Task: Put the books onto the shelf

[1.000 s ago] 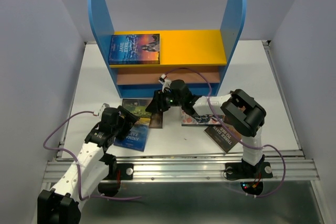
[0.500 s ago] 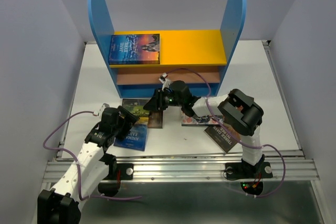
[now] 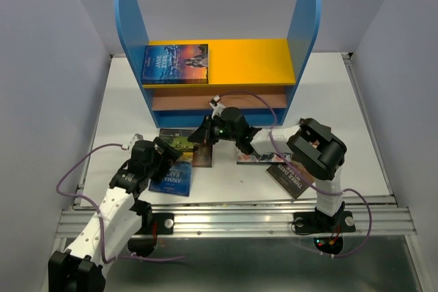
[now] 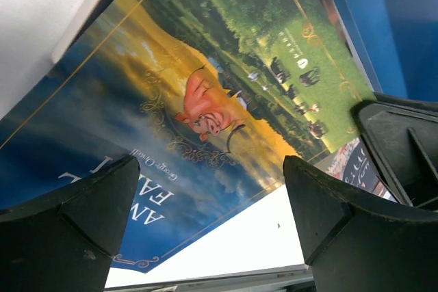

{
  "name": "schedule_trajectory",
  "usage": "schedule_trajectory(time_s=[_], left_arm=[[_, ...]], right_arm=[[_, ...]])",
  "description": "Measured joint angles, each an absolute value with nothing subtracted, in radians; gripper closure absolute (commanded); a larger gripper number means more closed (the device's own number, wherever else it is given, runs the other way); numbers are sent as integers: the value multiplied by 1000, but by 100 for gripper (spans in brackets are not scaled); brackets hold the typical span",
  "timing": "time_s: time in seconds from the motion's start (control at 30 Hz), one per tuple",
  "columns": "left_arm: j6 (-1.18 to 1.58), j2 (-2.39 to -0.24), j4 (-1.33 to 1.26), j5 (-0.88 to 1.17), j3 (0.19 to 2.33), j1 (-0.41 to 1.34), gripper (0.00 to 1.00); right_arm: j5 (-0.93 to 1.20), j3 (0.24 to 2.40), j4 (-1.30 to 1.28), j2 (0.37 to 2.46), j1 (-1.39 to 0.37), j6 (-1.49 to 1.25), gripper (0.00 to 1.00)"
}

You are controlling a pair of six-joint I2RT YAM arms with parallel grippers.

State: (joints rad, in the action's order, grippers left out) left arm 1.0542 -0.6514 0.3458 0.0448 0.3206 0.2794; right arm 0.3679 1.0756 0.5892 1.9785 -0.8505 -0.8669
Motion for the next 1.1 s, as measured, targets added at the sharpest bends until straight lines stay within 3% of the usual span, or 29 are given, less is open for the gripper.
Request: schedule_trajectory(time_s=[0.5,0.7,1.1], left_arm=[[805,-647,383,83,538,378,1],[810,-794,398,-52,629,712,1],[939,-998,407,-271,770,1024,1]], right_arm=[[90,932,245,1741,-872,-1027,99],[-68,822,170,1559,-873,-1085,99],[-311,719,46,1351,-872,-1214,99]])
